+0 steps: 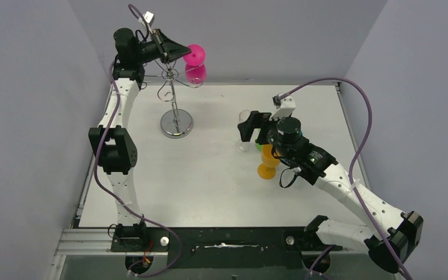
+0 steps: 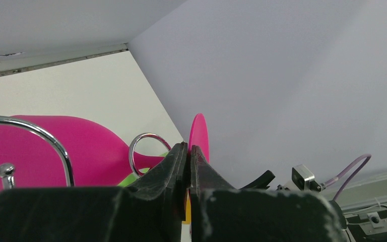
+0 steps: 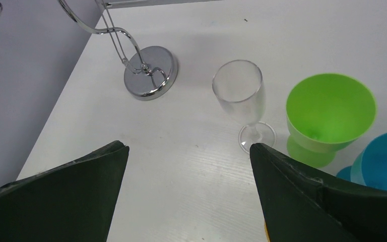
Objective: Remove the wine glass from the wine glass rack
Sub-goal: Pick up the wine glass from the wine rack.
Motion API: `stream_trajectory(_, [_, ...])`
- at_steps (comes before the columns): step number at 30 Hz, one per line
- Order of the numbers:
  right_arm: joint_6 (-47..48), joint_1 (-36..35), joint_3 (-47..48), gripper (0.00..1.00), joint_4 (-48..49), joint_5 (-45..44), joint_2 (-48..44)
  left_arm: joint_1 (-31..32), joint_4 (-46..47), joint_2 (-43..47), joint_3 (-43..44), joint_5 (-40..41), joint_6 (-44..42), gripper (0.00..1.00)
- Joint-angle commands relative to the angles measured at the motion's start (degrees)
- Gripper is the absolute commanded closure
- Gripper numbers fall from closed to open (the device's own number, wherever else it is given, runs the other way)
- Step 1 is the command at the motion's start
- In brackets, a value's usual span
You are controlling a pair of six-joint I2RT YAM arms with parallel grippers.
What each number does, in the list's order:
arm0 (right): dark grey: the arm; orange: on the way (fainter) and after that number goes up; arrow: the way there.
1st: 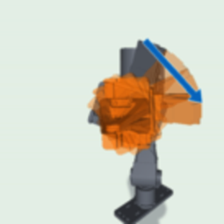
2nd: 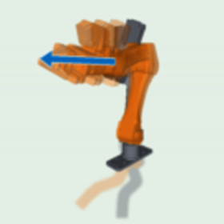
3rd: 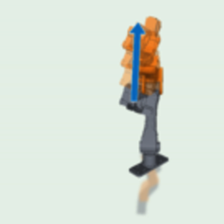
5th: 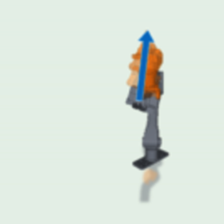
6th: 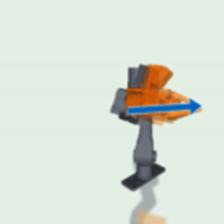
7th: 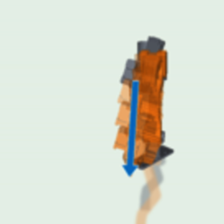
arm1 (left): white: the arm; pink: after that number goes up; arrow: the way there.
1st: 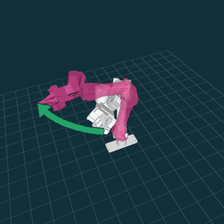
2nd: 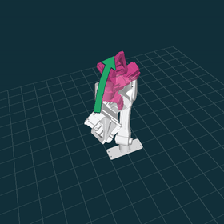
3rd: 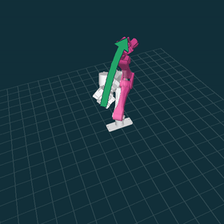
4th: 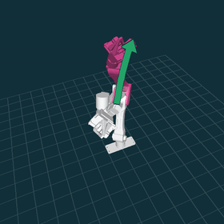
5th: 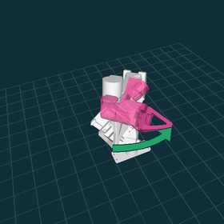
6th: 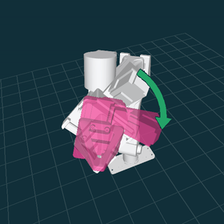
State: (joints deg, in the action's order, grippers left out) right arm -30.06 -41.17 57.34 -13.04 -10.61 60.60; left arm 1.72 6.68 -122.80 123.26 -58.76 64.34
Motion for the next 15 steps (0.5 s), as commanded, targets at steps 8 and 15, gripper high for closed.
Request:
stream_trajectory(8, [-4.6, 11.8, 19.8, 0.21, 17.1, 24.9, 17.4, 1.4, 3.1, 4.3, -2.7, -2.3, -0.3, 1.00])
stream_trajectory(15, [-15.3, 12.4, 37.7, 0.31, 26.3, 33.5, 37.7, 0.9, 5.5, 5.3, -4.3, -3.3, 0.8, 1.00])
